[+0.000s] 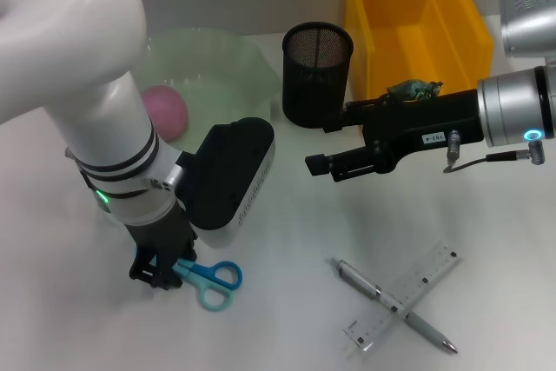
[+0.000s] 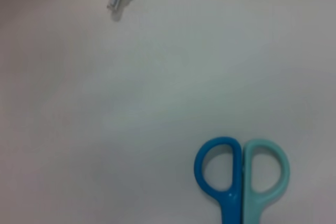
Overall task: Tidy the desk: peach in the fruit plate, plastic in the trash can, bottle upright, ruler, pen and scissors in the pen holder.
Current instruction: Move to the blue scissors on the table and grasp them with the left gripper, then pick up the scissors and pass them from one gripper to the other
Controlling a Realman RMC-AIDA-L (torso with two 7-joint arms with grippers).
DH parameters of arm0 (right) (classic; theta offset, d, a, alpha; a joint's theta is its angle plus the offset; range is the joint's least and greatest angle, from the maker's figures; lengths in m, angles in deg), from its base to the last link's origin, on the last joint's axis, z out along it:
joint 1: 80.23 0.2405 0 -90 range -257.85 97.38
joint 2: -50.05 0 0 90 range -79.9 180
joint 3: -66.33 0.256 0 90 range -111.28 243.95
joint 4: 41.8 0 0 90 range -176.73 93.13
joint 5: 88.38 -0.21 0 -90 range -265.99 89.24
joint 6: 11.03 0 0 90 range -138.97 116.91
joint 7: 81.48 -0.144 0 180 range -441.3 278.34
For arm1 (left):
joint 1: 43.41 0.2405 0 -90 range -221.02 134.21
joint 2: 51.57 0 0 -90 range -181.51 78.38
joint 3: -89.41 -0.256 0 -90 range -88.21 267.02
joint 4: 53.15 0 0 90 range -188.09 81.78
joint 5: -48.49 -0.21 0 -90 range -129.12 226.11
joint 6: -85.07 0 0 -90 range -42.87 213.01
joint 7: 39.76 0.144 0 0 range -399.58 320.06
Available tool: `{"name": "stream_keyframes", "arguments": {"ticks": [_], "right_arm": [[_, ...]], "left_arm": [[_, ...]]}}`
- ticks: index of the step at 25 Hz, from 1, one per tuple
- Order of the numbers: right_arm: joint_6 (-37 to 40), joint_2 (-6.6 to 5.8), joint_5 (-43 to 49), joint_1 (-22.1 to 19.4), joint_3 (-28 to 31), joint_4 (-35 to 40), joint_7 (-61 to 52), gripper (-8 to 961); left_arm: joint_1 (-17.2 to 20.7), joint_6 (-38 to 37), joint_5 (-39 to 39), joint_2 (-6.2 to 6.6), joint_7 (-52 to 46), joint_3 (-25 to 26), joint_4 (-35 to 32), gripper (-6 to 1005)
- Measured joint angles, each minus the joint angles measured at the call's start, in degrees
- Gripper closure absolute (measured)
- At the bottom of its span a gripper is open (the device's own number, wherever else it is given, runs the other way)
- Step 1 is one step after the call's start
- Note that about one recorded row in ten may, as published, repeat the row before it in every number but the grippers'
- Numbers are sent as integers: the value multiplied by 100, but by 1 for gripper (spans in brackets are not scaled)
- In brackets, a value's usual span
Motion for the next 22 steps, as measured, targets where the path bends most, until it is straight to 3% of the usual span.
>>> {"name": "stream_keyframes", "arguments": {"ticks": [5, 10, 14, 15, 17, 18, 19, 22], "right_arm": [[1, 4, 0, 0, 0, 5, 2, 162], [1, 4, 0, -1, 0, 4, 6, 162], [10, 2, 0, -8, 0, -3, 14, 163], [18, -3, 0, -15, 0, 0, 14, 163], [36, -25, 0, -26, 0, 6, 14, 163], [43, -54, 0, -30, 0, 6, 14, 164], [43, -54, 0, -30, 0, 6, 14, 164], [90, -105, 0, -47, 26, 6, 33, 164]], "left_arm": [[4, -25, 25, 0, 7, 8, -1, 672], [14, -54, 33, 0, 0, 51, -41, 783], [20, -228, 59, -1, -8, 228, -120, 783], [28, -688, 172, 5, 12, 776, -299, 783], [34, -953, 257, 15, 29, 1120, -387, 783], [55, -1282, 364, 35, 41, 1665, -468, 783], [55, -1282, 364, 35, 41, 1665, -468, 783], [169, -1592, 427, 42, 37, 2531, -506, 782]]}}
